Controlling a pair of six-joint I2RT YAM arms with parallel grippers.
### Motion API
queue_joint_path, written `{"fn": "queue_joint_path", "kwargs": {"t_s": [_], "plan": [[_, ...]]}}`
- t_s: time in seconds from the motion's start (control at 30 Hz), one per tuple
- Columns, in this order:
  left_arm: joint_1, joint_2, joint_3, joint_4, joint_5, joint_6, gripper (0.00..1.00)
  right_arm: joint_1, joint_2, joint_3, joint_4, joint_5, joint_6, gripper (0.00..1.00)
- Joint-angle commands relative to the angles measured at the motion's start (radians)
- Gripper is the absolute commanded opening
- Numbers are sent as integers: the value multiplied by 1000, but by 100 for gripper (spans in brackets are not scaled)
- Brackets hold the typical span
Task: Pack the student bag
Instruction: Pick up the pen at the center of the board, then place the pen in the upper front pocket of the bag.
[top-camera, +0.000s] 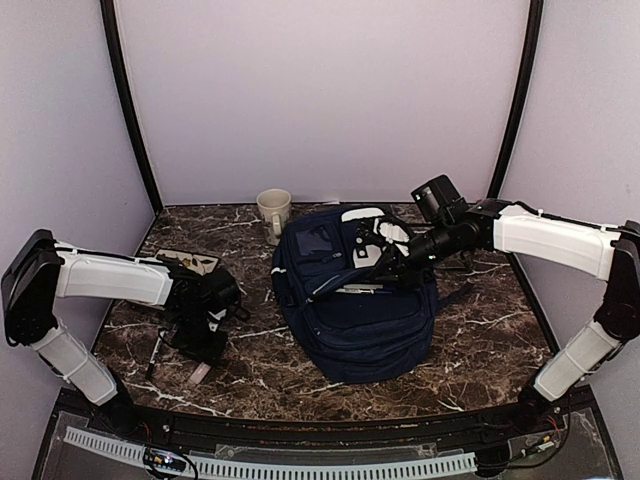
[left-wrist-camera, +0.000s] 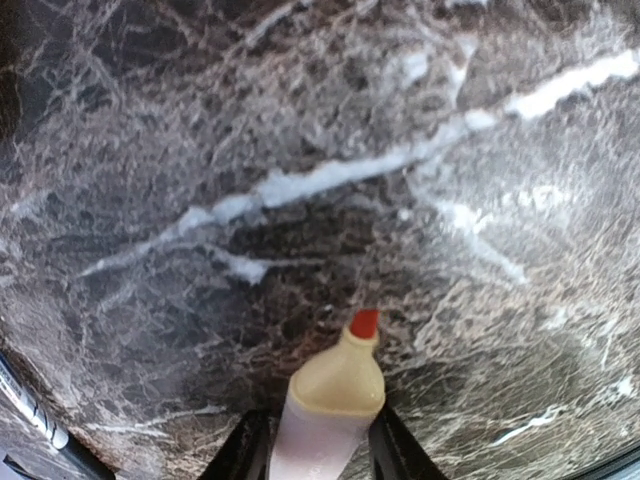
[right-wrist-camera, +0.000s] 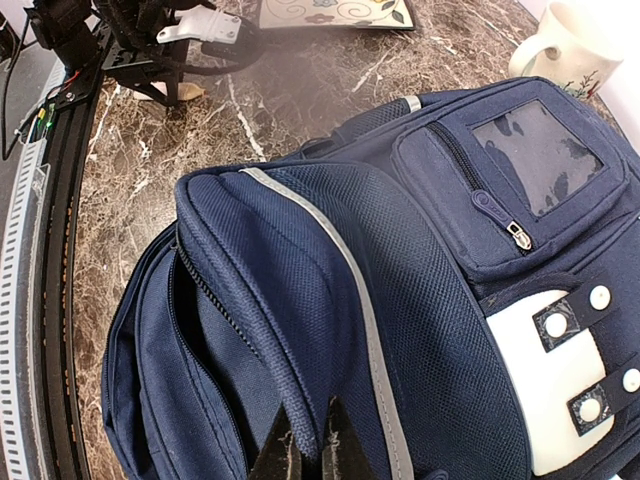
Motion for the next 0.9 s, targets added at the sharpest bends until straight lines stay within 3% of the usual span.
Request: {"fn": "queue_joint_path", "kwargs": {"t_s": [0.0, 0.2, 0.33, 0.5, 0.7, 0.87], "plan": [[-12, -8, 1, -85, 1, -14, 33, 5, -3, -1, 28, -50, -8, 0], [-40, -15, 58, -105, -18, -10, 22, 6, 0, 0, 29, -52, -6, 0], [-149, -56, 164, -61, -46, 30, 20, 5, 2, -1, 30, -49, -9, 0], [-297, -102, 248, 177, -51, 109, 17, 5, 8, 2, 28, -47, -11, 0], [-447, -100, 218, 657, 6, 384, 16, 5, -2, 0, 39, -23, -2, 0], [-470, 82, 410, 638, -118, 600, 14, 5, -5, 1, 39, -24, 0, 0]]}}
